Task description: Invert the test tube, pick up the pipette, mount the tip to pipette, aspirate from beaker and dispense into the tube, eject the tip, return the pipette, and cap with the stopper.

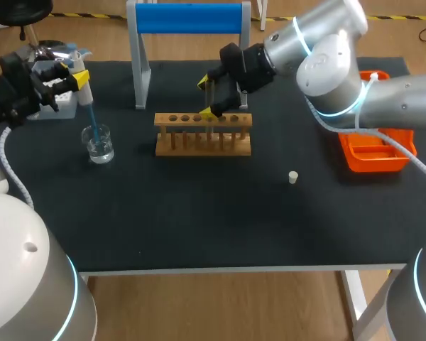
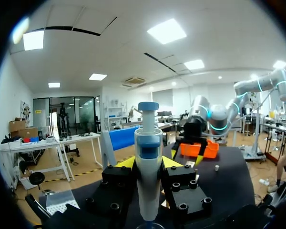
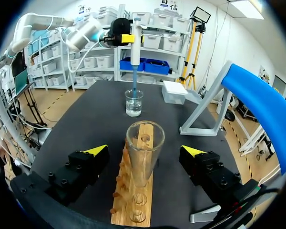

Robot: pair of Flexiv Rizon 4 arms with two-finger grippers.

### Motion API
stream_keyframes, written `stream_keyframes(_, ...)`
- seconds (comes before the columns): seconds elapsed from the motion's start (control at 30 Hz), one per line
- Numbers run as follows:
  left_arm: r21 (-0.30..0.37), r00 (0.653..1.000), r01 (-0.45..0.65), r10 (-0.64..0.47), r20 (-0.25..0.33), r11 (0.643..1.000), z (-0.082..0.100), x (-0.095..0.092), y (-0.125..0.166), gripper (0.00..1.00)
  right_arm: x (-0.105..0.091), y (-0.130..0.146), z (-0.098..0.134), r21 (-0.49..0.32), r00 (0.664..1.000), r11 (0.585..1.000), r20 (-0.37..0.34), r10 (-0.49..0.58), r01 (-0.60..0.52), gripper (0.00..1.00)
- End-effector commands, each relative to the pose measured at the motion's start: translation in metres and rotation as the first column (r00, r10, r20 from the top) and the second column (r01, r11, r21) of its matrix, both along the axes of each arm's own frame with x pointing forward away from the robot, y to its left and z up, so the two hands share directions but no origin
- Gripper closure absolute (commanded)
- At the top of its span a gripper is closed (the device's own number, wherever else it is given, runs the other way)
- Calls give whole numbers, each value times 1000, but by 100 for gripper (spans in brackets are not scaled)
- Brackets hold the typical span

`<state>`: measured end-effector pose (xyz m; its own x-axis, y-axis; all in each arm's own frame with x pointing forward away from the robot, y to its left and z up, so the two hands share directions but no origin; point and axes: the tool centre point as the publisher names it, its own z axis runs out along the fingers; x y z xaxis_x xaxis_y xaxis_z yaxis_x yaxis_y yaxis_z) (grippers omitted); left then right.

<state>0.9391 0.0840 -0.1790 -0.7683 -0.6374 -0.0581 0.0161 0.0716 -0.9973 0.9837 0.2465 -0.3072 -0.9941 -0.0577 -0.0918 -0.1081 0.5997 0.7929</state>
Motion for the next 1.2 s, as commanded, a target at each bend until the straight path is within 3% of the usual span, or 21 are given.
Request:
stream_keyframes(0.03, 9, 1000, -12, 12, 3, 1000, 8, -6, 1, 100, 0, -1, 1, -4, 1000, 1000, -2, 2, -2, 0)
stream_keyframes(0.9, 87, 999, -18, 15, 39, 996, 71, -25, -23, 100, 0, -1, 1, -4, 1000, 1000, -2, 2, -2, 0)
stream_keyframes(1.07, 85, 1000, -12, 10, 20, 996, 90, -29, -38, 100, 0, -1, 1, -4, 1000, 1000, -2, 2, -2, 0)
stream_keyframes(1.2, 87, 999, -11, 14, -41, 996, 108, -28, -54, 100, 0, -1, 1, -4, 1000, 1000, -2, 2, -2, 0)
